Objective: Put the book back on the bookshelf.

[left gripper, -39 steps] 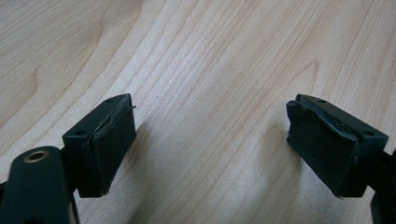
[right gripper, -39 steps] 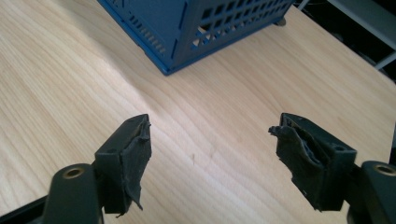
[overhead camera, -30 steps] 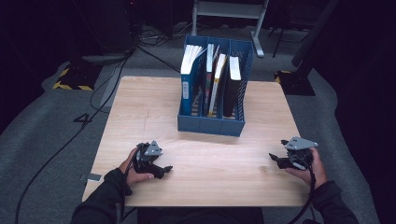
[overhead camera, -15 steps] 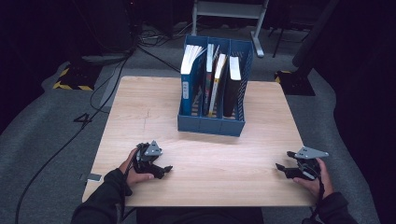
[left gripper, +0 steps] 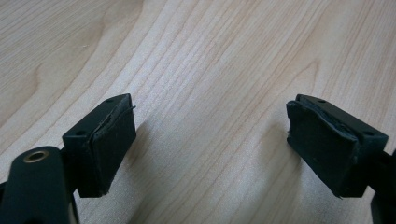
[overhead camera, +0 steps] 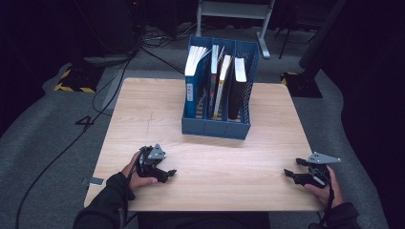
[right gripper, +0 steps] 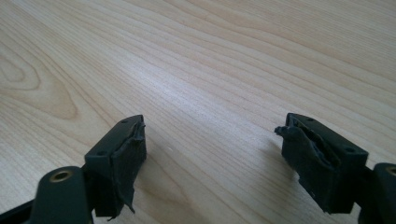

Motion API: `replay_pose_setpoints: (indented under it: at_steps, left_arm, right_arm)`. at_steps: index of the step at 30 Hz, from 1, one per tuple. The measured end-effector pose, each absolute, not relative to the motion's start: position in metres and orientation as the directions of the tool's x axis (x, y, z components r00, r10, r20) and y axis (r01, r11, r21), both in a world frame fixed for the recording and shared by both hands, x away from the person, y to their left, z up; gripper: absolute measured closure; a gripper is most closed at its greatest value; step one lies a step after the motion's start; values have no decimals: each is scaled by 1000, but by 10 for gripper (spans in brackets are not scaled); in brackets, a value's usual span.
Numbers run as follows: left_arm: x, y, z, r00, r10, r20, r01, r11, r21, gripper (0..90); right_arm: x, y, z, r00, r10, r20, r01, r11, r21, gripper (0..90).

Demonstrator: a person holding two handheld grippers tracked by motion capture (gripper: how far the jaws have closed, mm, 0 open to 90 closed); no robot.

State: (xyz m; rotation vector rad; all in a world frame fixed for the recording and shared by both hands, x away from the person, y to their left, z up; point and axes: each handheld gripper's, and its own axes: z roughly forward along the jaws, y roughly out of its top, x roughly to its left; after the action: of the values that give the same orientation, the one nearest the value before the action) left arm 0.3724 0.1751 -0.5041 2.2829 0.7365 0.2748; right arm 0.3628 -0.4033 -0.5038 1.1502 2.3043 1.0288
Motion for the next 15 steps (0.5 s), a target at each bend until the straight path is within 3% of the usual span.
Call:
replay_pose_setpoints:
  at_steps: [15]
  left_arm:
    - [373,175,-504,817,577,-15,426,-586,689,153]
  right_arm:
    - [363,-403,-504,-600,800,-2,534,402,744,218]
